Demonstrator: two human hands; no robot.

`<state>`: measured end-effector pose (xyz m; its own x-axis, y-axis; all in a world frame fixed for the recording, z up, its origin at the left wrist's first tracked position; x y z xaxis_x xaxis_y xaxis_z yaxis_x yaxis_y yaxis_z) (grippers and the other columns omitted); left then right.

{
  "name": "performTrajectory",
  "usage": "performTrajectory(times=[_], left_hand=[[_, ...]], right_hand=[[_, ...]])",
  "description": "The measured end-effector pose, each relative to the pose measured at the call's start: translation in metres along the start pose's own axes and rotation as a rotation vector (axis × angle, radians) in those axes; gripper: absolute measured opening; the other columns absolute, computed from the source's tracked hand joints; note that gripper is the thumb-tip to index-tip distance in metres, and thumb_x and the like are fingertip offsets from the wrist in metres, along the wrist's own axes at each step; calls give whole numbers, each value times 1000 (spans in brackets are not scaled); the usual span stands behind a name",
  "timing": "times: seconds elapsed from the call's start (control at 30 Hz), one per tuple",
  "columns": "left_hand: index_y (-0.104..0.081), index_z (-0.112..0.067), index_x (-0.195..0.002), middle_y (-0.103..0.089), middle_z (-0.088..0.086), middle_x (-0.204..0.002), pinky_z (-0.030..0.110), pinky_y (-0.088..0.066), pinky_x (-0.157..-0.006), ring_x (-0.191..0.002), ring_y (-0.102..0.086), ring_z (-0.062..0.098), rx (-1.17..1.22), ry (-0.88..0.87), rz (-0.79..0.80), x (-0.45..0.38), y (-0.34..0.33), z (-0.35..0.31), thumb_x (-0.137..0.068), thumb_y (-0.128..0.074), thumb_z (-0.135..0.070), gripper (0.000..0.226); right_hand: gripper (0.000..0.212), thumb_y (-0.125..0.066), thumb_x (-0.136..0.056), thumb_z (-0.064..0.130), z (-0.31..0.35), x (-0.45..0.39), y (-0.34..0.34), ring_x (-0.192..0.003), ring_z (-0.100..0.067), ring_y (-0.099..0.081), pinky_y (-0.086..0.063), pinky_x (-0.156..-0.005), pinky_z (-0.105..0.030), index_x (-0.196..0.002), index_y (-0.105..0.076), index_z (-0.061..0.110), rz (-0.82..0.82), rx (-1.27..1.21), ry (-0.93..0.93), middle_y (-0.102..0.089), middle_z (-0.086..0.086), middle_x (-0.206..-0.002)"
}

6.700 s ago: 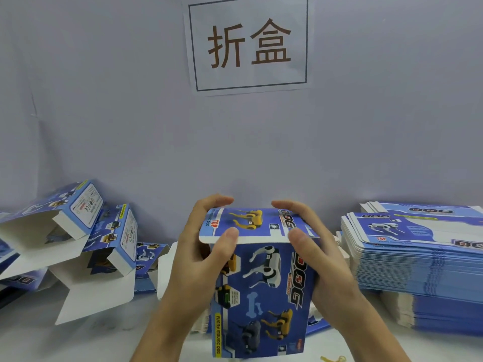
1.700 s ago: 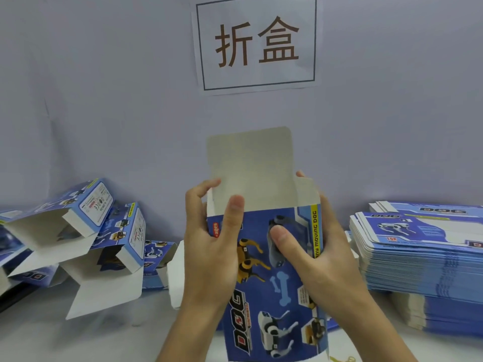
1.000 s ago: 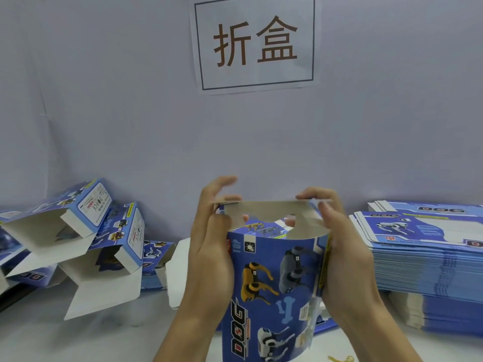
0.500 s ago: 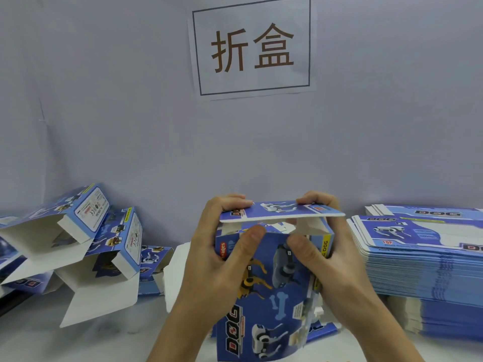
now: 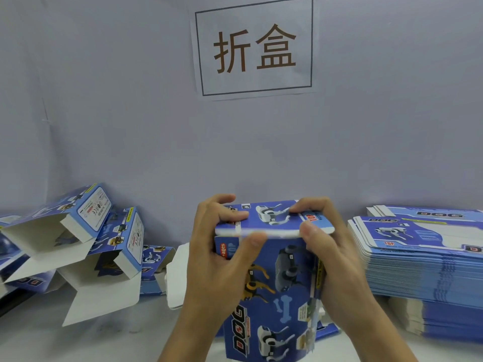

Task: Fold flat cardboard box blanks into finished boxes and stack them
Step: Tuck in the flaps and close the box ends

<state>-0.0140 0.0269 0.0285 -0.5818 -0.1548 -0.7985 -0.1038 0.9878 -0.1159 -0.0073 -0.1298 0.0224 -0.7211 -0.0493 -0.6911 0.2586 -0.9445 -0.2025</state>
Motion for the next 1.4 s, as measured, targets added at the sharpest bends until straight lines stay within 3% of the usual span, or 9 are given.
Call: performTrajectory(times=[0.07, 0.23, 0.33, 0.43, 0.57, 0.73, 0.9, 1.2, 1.4], left_hand=[[-59, -17, -101, -57, -12, -126, 26, -59, -64, -124, -57, 22, 8, 14, 9, 1, 0, 1, -69, -65, -79, 70], [-59, -25, -107, -57, -14, -128, 26, -60, -62, -122, -60, 17, 33, 26, 64, 1, 0, -2, -75, -67, -71, 57], [-58, -30, -111, -57, -14, -131, 30, -62, -65, -119, -63, 17, 69, 49, 91, 0, 2, -3, -75, -70, -67, 53], [-57, -20, -118, -60, -12, -129, 28, -62, -69, -118, -64, 16, 33, 18, 94, -1, 5, -2, -85, -69, -53, 48], [-60, -18, -112, -62, -10, -123, 24, -60, -70, -120, -62, 16, 21, -9, 67, 0, 6, 0, -84, -64, -36, 34], [-61, -26, -105, -65, -12, -117, 28, -61, -65, -112, -67, 19, 94, 60, 39, 1, 1, -1, -84, -71, -52, 35], [-58, -31, -102, -71, -8, -102, 27, -59, -57, -94, -74, 20, 100, 88, 20, -1, -1, -2, -84, -57, -53, 29], [-59, -35, -112, -72, -4, -108, 36, -61, -58, -95, -75, 28, 224, 209, 122, 1, 5, 2, -87, -60, -47, 27], [-70, -27, -99, -59, -5, -135, 37, -61, -69, -119, -65, 26, 347, 192, 199, -3, 9, -2, -80, -76, -51, 31]], right_hand=[[24, -64, -81, 38, -1, 1, 1, -87, -29, -74, -60, -63, -35, -100, -60, 24, 5, 7, 18, -71, 1, -99], [32, -68, -82, 31, -3, 1, 4, -91, -37, -71, -60, -68, -41, -109, -58, 18, 35, -91, -26, -65, -21, -109], [33, -70, -82, 27, -4, 1, 5, -96, -37, -71, -60, -70, -41, -112, -58, 19, 44, -104, -24, -68, -13, -114], [29, -75, -84, 21, -4, 0, 5, -99, -35, -71, -61, -71, -43, -110, -60, 21, 22, -54, 7, -70, -6, -112], [29, -75, -78, 29, -4, -1, 5, -104, -38, -69, -62, -73, -46, -104, -64, 24, -37, 0, 23, -70, -10, -113], [26, -70, -81, 33, -1, 1, 1, -96, -37, -72, -61, -67, -40, -104, -60, 24, -22, -44, -36, -69, -14, -112], [35, -68, -76, 49, 6, -2, -5, -86, -34, -74, -61, -65, -38, -101, -59, 26, -65, 50, -35, -71, -16, -96], [30, -72, -73, 36, 6, -2, -4, -80, -34, -74, -59, -59, -36, -99, -62, 24, -23, -88, -104, -71, -6, -83], [21, -79, -66, 19, 8, 2, 0, -99, -28, -73, -61, -68, -40, -86, -72, 20, -36, -207, -193, -66, 0, -125]])
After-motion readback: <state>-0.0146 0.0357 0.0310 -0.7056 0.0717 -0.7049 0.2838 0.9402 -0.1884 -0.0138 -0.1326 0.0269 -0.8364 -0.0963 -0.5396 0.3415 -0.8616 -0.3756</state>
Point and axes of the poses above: each hand's wrist, its own x-axis away from the middle knuckle, its own y-axis out of the back of the hand, z = x × y, the point moved 3 cm from there along -x, towards the middle knuckle
